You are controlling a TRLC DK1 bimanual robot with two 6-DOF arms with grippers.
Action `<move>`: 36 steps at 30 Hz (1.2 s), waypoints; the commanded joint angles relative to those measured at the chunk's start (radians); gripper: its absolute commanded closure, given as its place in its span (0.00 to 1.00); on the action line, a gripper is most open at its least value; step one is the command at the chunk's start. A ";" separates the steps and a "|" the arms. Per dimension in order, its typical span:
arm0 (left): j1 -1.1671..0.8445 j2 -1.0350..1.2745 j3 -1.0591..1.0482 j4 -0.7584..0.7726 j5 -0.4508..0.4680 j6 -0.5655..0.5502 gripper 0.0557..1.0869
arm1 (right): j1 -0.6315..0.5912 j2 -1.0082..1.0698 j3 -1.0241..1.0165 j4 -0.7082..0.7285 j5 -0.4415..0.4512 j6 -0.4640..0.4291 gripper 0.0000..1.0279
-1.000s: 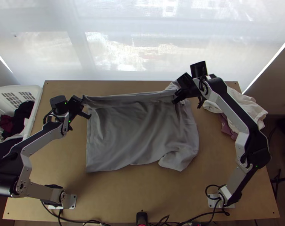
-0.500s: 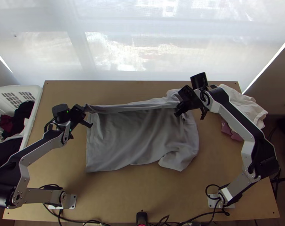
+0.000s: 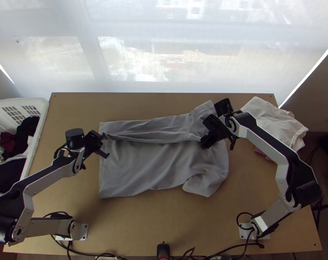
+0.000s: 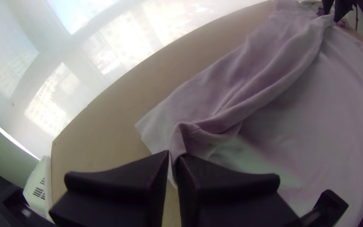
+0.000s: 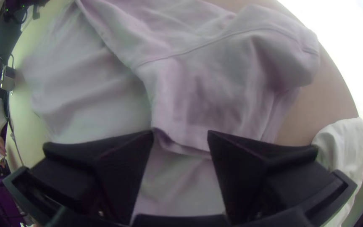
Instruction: Fold the t-shirt
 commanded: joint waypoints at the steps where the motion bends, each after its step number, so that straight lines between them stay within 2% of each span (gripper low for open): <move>1: -0.010 -0.036 -0.019 -0.140 0.001 -0.034 0.55 | -0.002 -0.017 -0.034 0.000 -0.002 0.015 0.13; 5: -0.010 -0.110 0.010 -0.328 0.006 -0.089 0.21 | -0.014 -0.055 -0.043 -0.003 -0.002 0.032 0.09; 6: -0.011 -0.134 0.021 -0.394 0.026 -0.101 0.16 | -0.020 -0.069 -0.046 -0.006 -0.002 0.037 0.08; 9: 0.010 -0.229 0.045 -0.577 0.122 -0.120 0.10 | -0.039 -0.110 -0.054 -0.006 -0.002 0.043 0.07; 12: 0.030 -0.314 0.053 -0.727 0.165 -0.121 0.09 | -0.048 -0.162 -0.061 -0.012 -0.002 0.052 0.07; 18: 0.038 -0.435 0.062 -0.988 0.190 -0.124 0.09 | -0.019 -0.262 -0.066 -0.090 -0.002 0.089 0.06; 24: 0.016 -0.443 0.123 -1.258 0.205 -0.206 0.14 | -0.007 -0.351 -0.086 -0.116 -0.002 0.118 0.06; 27: 0.007 -0.439 0.130 -1.325 0.253 -0.242 0.23 | -0.005 -0.388 -0.112 -0.125 -0.002 0.124 0.06; 36: -0.108 -0.377 0.128 -1.430 0.285 -0.334 0.27 | 0.021 -0.466 -0.152 -0.159 -0.002 0.133 0.06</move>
